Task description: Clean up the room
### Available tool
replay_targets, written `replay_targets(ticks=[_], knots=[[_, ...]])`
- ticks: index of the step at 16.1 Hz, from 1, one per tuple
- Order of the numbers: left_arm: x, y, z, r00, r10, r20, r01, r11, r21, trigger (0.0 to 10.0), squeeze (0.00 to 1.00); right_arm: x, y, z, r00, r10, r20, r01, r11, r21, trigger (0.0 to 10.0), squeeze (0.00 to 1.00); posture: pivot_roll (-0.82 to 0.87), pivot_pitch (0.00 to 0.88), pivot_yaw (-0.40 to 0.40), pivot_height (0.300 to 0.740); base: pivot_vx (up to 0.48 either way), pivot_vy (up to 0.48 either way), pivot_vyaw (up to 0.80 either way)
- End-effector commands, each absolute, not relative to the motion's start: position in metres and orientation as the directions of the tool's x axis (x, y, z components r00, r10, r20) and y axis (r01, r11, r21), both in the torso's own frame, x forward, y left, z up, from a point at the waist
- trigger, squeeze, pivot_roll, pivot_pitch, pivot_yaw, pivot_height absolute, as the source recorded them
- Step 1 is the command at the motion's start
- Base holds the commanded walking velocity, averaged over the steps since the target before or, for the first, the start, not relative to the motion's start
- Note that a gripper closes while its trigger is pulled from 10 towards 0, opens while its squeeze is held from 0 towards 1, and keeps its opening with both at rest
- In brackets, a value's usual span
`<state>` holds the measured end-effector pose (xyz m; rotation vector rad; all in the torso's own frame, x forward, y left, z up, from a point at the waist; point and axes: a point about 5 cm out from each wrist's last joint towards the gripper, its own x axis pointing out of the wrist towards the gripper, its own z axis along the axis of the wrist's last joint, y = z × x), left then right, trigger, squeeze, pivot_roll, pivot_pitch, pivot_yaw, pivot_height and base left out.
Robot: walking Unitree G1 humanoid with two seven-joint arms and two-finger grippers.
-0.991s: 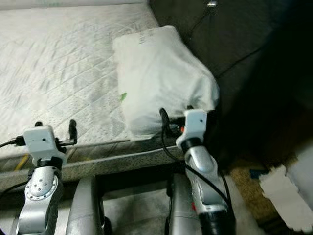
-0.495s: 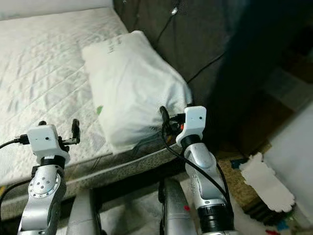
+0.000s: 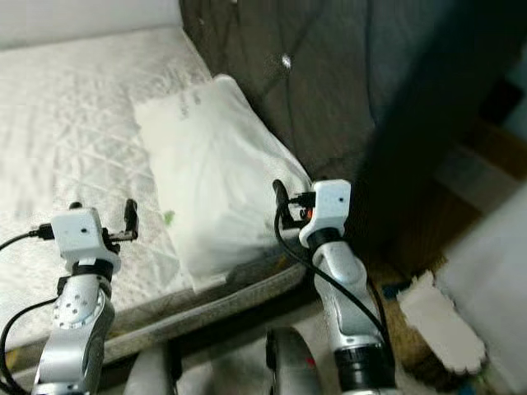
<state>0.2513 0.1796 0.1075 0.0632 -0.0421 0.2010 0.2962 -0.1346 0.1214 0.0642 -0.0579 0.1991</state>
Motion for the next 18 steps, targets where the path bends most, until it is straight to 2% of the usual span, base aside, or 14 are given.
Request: replay_targets(ticks=[1,5,18], knots=[[0.251,0.181,0.107,0.979,0.2,0.048,-0.203,0.977,0.07,10.0,0.0,0.298,-0.137,0.122,0.981,0.184,0.068,-0.188,0.981,0.056,10.0,0.0,-0.06,0.021,0.007,0.696,0.0,0.0,0.0],[0.251,0.181,0.107,0.98,0.192,0.049,-0.195,0.979,0.067,10.0,0.0,0.298,-0.139,0.12,0.983,0.173,0.063,-0.176,0.983,0.059,10.0,0.0,-0.06,0.022,0.01,0.74,0.0,0.0,0.0],[0.242,0.189,0.113,0.969,0.237,0.069,-0.243,0.962,0.122,10.0,0.0,0.297,-0.145,0.11,0.989,0.144,0.026,-0.146,0.988,0.059,10.0,0.0,-0.05,0.017,0.004,0.74,0.0,0.0,0.0]])
